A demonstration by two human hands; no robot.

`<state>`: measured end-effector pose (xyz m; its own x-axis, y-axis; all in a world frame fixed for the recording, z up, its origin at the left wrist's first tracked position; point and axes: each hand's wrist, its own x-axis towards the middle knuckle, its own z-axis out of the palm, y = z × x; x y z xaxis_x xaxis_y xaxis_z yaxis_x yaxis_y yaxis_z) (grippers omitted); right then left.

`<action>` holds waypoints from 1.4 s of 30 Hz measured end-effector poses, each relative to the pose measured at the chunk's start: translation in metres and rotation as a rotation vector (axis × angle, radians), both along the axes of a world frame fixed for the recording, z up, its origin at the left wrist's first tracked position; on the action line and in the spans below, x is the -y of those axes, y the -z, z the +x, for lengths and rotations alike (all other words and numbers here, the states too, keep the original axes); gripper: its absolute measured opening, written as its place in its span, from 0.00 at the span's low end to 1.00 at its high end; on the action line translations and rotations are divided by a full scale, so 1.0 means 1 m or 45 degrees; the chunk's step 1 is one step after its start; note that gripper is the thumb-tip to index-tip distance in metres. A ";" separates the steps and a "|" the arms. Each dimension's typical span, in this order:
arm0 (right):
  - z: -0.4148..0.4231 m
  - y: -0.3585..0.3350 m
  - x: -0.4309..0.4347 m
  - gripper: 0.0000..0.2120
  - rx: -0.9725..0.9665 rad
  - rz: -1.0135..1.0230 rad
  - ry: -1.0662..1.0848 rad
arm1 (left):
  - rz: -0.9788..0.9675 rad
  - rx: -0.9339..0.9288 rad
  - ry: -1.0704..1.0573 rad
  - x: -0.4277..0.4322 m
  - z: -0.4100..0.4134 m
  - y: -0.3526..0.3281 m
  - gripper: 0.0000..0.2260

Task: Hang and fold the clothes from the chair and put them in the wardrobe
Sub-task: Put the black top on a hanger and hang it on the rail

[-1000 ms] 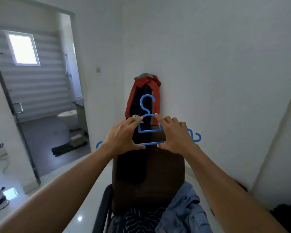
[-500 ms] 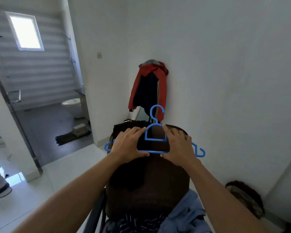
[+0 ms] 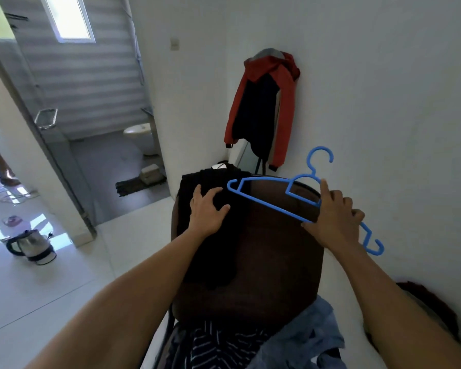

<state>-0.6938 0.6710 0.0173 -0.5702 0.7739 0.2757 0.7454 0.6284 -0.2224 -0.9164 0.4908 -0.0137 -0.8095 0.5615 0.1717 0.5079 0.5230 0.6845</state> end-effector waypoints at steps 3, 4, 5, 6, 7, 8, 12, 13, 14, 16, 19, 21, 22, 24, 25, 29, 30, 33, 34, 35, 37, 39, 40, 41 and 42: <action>-0.006 -0.001 -0.003 0.55 0.010 0.012 -0.001 | -0.015 0.031 -0.015 -0.008 -0.010 0.010 0.27; -0.008 -0.001 -0.003 0.55 0.007 0.014 -0.007 | -0.015 0.022 -0.026 -0.009 -0.012 0.012 0.28; -0.011 -0.002 -0.001 0.55 0.000 0.014 -0.012 | -0.006 0.014 -0.042 -0.009 -0.014 0.013 0.29; -0.013 -0.003 0.001 0.55 -0.008 0.014 -0.016 | 0.003 0.009 -0.058 -0.008 -0.016 0.014 0.31; -0.016 -0.003 0.003 0.55 -0.013 0.019 -0.017 | -0.004 0.003 -0.068 -0.007 -0.019 0.014 0.32; -0.019 -0.004 0.004 0.55 -0.014 0.029 -0.014 | -0.033 -0.014 -0.068 -0.007 -0.023 0.014 0.33; -0.027 -0.009 0.013 0.55 -0.015 0.058 0.031 | -0.076 -0.167 -0.046 -0.008 -0.041 0.008 0.30; -0.029 -0.010 0.016 0.55 -0.014 0.065 0.044 | -0.011 -0.164 -0.046 -0.008 -0.044 0.007 0.27; -0.030 -0.011 0.020 0.55 -0.006 0.073 0.056 | 0.048 -0.138 -0.039 -0.008 -0.045 0.007 0.25; -0.035 -0.015 0.028 0.55 0.026 0.066 0.085 | 0.101 -0.070 0.023 -0.001 -0.043 0.012 0.22; -0.045 -0.019 0.039 0.55 0.062 0.070 0.119 | 0.167 0.008 0.142 0.021 -0.030 0.030 0.20; -0.052 -0.021 0.044 0.55 0.076 0.082 0.148 | 0.196 0.046 0.205 0.037 -0.022 0.046 0.20; -0.055 -0.021 0.046 0.55 0.081 0.095 0.157 | 0.201 0.064 0.230 0.044 -0.019 0.054 0.20; -0.060 -0.021 0.049 0.54 0.112 0.108 0.171 | 0.187 0.104 0.278 0.056 -0.016 0.070 0.19; -0.061 -0.021 0.050 0.54 0.126 0.097 0.178 | 0.165 0.124 0.298 0.060 -0.016 0.077 0.19; -0.066 -0.014 0.054 0.54 0.134 0.069 0.192 | 0.150 0.177 0.296 0.069 -0.016 0.093 0.19; -0.067 -0.013 0.054 0.55 0.134 0.062 0.195 | 0.166 0.163 0.276 0.068 -0.016 0.091 0.18; -0.067 -0.014 0.055 0.55 0.135 0.046 0.191 | 0.180 -0.056 0.148 0.057 -0.023 0.070 0.18; -0.068 -0.016 0.054 0.54 0.128 0.051 0.187 | 0.156 -0.137 0.100 0.051 -0.026 0.058 0.18; -0.068 -0.020 0.053 0.54 0.121 0.060 0.186 | 0.120 -0.187 0.071 0.044 -0.031 0.044 0.19; -0.068 -0.028 0.050 0.54 0.104 0.084 0.186 | 0.004 -0.190 0.064 0.030 -0.044 0.019 0.24; -0.066 -0.034 0.044 0.54 0.080 0.093 0.188 | -0.196 -0.172 0.088 0.017 -0.053 -0.001 0.29; -0.065 -0.037 0.041 0.55 0.068 0.094 0.189 | -0.283 -0.193 0.098 0.012 -0.055 -0.007 0.31; -0.063 -0.039 0.038 0.55 0.059 0.097 0.192 | -0.333 -0.234 0.098 0.007 -0.055 -0.010 0.33; -0.061 -0.041 0.034 0.55 0.053 0.099 0.196 | -0.346 -0.275 0.091 0.003 -0.052 -0.012 0.34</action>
